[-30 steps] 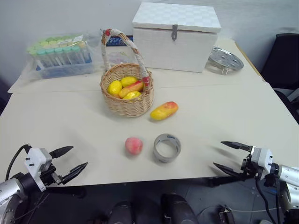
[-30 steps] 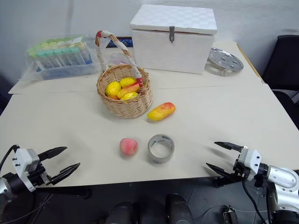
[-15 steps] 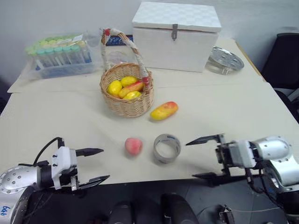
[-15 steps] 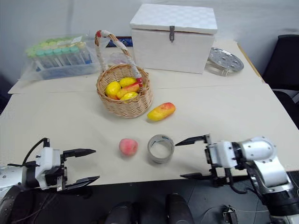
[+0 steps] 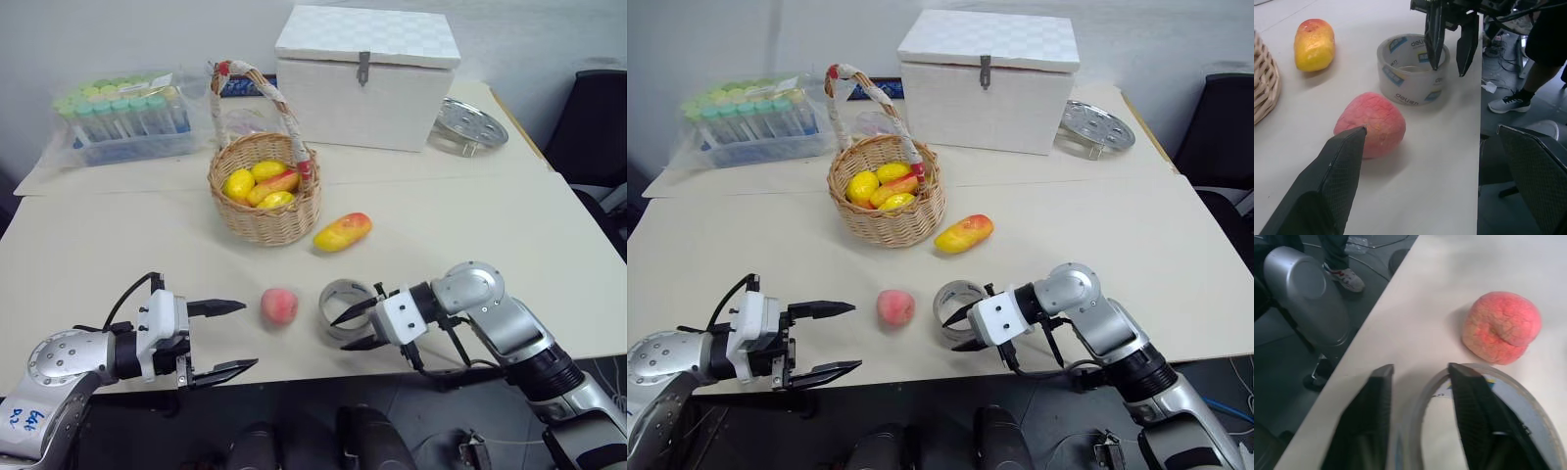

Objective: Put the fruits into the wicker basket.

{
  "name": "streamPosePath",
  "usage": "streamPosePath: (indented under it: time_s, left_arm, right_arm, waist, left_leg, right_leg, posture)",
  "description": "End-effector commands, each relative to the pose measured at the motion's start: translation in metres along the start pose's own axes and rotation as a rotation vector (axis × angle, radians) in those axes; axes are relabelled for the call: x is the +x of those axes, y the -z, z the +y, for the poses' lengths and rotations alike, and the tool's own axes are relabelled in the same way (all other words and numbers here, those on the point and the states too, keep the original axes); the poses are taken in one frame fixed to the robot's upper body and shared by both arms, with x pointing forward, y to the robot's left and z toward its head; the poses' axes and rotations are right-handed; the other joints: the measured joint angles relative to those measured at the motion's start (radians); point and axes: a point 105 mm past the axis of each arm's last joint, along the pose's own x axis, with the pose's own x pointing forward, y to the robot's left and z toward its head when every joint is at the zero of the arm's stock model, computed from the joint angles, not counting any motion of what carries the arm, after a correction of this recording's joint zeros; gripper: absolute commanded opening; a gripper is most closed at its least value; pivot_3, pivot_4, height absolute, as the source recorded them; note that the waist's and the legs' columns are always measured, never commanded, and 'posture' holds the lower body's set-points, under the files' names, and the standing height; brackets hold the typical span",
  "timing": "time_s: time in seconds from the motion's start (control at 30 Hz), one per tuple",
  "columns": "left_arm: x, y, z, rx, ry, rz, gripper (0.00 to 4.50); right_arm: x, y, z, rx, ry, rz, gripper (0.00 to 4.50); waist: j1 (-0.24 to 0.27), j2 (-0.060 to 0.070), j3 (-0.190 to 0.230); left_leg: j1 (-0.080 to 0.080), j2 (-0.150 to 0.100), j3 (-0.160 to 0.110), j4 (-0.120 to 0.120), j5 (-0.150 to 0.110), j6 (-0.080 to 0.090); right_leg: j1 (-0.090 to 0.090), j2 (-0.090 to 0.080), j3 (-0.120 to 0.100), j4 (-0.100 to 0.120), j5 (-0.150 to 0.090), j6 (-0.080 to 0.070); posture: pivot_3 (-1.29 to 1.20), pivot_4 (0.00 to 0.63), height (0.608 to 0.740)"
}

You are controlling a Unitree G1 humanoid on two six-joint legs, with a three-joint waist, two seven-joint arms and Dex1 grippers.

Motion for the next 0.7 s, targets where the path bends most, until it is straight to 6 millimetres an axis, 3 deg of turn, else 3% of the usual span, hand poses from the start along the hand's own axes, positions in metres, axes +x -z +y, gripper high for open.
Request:
streamPosePath:
  time_s: [0.03, 0.1, 0.5, 0.7]
  left_arm:
    - [0.002, -0.011, -0.001, 0.038, 0.009, -0.017, 4.5]
    - [0.005, -0.013, 0.0, 0.043, 0.013, -0.021, 4.5]
    - [0.01, -0.01, 0.003, 0.053, 0.016, -0.028, 4.5]
    - [0.011, -0.006, 0.002, 0.056, 0.02, -0.025, 4.5]
  right_arm:
    - [-0.008, 0.013, 0.009, 0.057, -0.022, 0.068, 0.52]
    - [-0.013, 0.014, 0.007, 0.059, 0.003, 0.08, 0.04]
    - [-0.029, 0.0, -0.003, 0.089, 0.088, 0.003, 0.04]
    - [-0.027, -0.006, -0.003, 0.134, 0.1, -0.046, 0.04]
  waist:
    - [0.002, 0.0, 0.0]
    - [0.004, -0.001, 0.0]
    - [0.003, -0.001, -0.001]
    - [0.0, -0.001, -0.001]
  left_leg:
    - [0.0, 0.0, 0.0, 0.0, 0.0, 0.0]
    - [0.0, 0.0, 0.0, 0.0, 0.0, 0.001]
    - [-0.001, 0.0, -0.001, 0.001, -0.001, 0.001]
    - [-0.001, 0.0, -0.001, 0.001, -0.001, 0.001]
  right_leg:
    - [0.0, 0.0, 0.0, 0.0, 0.0, 0.0]
    - [0.001, 0.0, 0.0, -0.001, 0.0, 0.0]
    - [0.001, -0.001, -0.001, -0.001, 0.0, 0.001]
    - [0.001, 0.0, -0.001, -0.001, 0.0, 0.001]
  posture:
    - [0.0, 0.15, 0.74]
    - [0.0, 0.15, 0.74]
    - [0.0, 0.15, 0.74]
    - [0.0, 0.15, 0.74]
